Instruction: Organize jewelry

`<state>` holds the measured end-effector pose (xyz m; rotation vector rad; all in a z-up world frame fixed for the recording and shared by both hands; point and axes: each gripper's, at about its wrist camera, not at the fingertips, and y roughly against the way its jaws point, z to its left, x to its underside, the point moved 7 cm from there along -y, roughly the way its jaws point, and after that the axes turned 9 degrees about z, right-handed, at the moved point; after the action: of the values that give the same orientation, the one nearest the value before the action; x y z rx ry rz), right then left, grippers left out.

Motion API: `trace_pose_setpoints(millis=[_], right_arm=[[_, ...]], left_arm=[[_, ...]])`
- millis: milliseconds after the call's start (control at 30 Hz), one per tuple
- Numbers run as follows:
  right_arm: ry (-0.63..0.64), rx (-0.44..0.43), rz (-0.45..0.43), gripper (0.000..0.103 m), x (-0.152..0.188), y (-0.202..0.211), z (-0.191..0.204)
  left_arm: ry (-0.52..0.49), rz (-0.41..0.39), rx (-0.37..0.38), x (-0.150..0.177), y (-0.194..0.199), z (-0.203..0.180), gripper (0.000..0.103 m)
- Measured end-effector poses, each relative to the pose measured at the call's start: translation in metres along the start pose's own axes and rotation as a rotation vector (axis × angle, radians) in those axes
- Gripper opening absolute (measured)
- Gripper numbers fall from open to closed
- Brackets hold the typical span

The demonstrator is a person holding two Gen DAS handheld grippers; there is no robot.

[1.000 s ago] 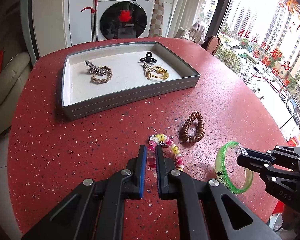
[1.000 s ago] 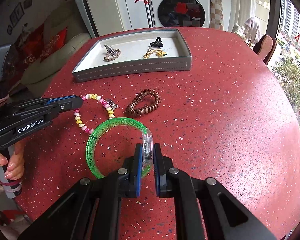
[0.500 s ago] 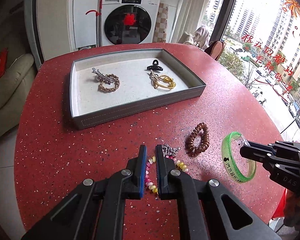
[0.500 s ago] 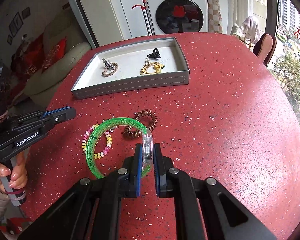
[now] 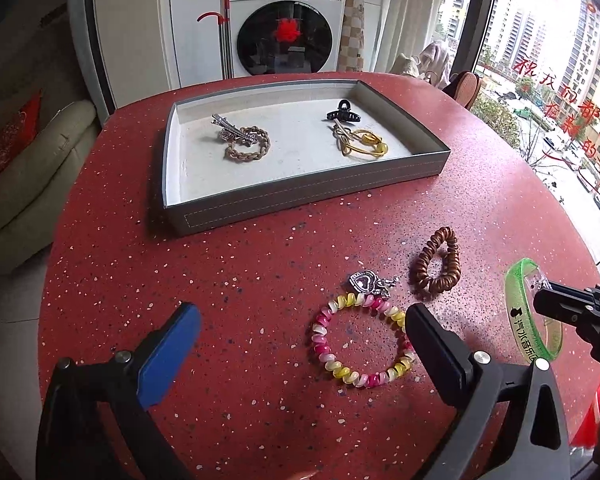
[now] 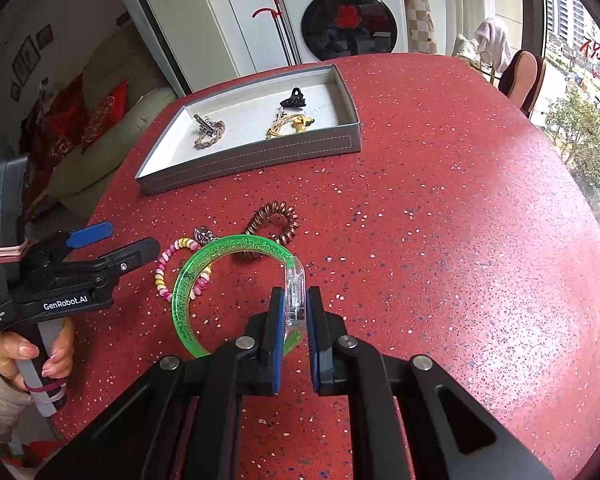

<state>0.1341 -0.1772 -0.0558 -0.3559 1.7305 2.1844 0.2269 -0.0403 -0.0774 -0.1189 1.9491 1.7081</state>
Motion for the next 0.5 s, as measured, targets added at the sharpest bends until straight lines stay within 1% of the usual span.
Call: trace_pose_setpoints(millis=[33,133,233,267,300,367,400,433,467,500], right_arm=[[-0.002,-0.001,-0.002,0.011,0.000,0.001,0.000],[-0.006,-0.003,-0.006,0.011,0.002,0.002,0.000],[-0.009,-0.002,-0.007,0.011,0.003,0.002,0.000],[-0.011,-0.002,-0.008,0.011,0.003,0.003,-0.001],[-0.012,-0.002,-0.010,0.011,0.003,0.003,-0.001],[-0.015,0.000,-0.013,0.011,0.003,0.004,-0.002],[-0.016,-0.001,-0.013,0.011,0.003,0.004,-0.002],[-0.016,0.000,-0.014,0.011,0.003,0.005,-0.002],[-0.016,0.002,-0.014,0.011,0.003,0.005,-0.002],[-0.017,0.002,-0.014,0.011,0.003,0.005,-0.002]], left_arm=[[-0.007,0.008,-0.013,0.000,-0.003,0.000,0.103],[-0.016,0.033,-0.005,0.002,-0.012,-0.001,0.103],[-0.051,0.072,-0.001,0.006,-0.023,-0.007,0.103],[-0.064,0.078,0.002,0.008,-0.025,-0.010,0.101],[-0.078,0.083,0.004,0.009,-0.027,-0.014,0.091],[-0.101,0.101,0.006,0.011,-0.030,-0.019,0.086],[-0.108,0.102,0.009,0.012,-0.031,-0.021,0.082],[-0.116,0.094,0.008,0.012,-0.030,-0.024,0.080],[-0.125,0.088,0.014,0.012,-0.029,-0.026,0.070],[-0.132,0.084,0.016,0.011,-0.028,-0.027,0.058]])
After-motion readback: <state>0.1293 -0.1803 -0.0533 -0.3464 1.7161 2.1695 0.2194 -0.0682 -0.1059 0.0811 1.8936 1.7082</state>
